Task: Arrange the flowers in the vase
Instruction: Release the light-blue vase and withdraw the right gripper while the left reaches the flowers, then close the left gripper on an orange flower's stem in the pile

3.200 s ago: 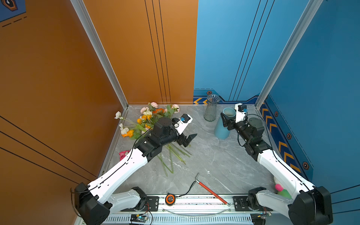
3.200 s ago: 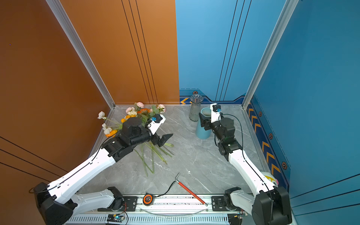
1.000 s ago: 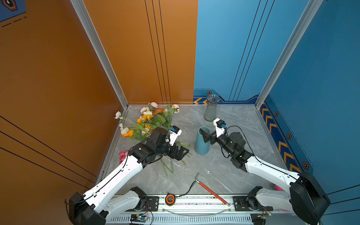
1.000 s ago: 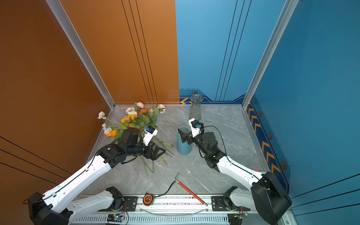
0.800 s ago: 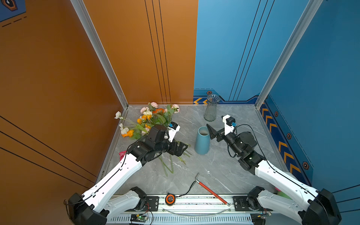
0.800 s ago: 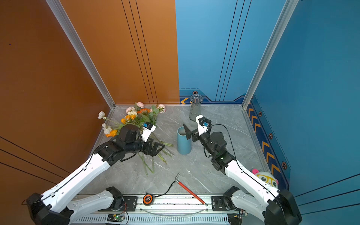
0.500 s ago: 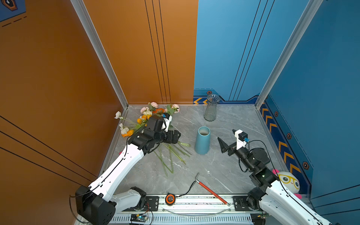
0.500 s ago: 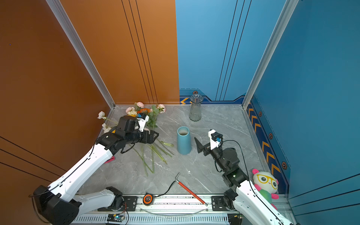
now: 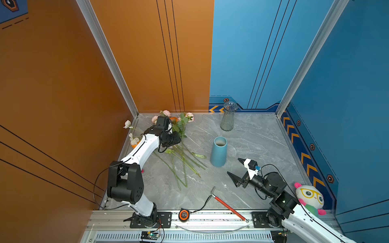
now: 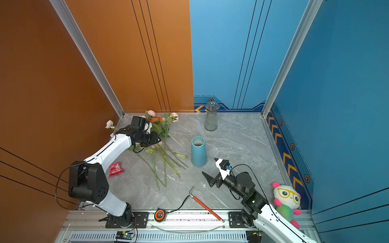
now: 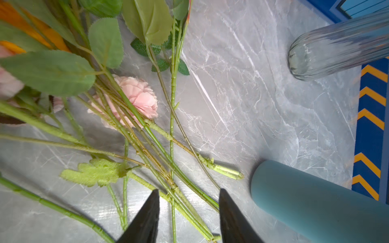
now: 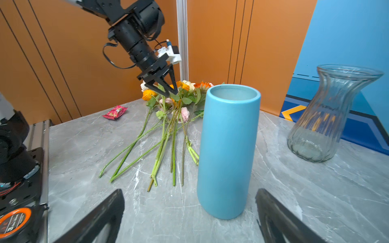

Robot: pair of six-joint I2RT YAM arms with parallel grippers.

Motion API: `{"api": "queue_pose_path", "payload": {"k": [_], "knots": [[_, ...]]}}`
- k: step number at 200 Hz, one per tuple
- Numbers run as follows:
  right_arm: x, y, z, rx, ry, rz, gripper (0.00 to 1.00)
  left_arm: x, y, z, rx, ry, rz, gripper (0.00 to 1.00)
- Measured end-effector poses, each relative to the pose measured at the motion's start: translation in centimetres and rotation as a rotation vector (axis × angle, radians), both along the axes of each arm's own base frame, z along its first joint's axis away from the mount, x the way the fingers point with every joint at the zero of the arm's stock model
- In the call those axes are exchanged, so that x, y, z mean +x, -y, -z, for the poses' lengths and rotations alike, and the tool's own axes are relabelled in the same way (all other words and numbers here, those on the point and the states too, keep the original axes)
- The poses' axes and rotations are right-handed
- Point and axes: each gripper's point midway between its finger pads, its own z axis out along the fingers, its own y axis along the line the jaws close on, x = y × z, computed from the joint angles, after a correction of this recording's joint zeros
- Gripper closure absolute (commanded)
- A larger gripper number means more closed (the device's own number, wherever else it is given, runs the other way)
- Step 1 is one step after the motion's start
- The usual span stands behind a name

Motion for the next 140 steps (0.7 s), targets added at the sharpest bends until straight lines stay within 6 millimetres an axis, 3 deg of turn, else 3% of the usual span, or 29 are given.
{"api": "queue_pose_path", "payload": {"k": [59,105,140], "knots": [[-0.9,-2.0,3.5,-0.129,-0.048,-0.058,0.01,3.4,0.6,3.0,-0.051,-0.011,-0.079,0.70],[-0.6,-1.8,3.2,-0.139,-0.020,-0.036,0.01,5.6,1.3,6.3,-0.072,-0.035,-0.146,0.77],[-0.6,-1.8,3.2,-0.143,-0.016,-0.034,0.00,6.0,1.7,6.6,-0.059,-0.023,-0.177,0.77]]}}
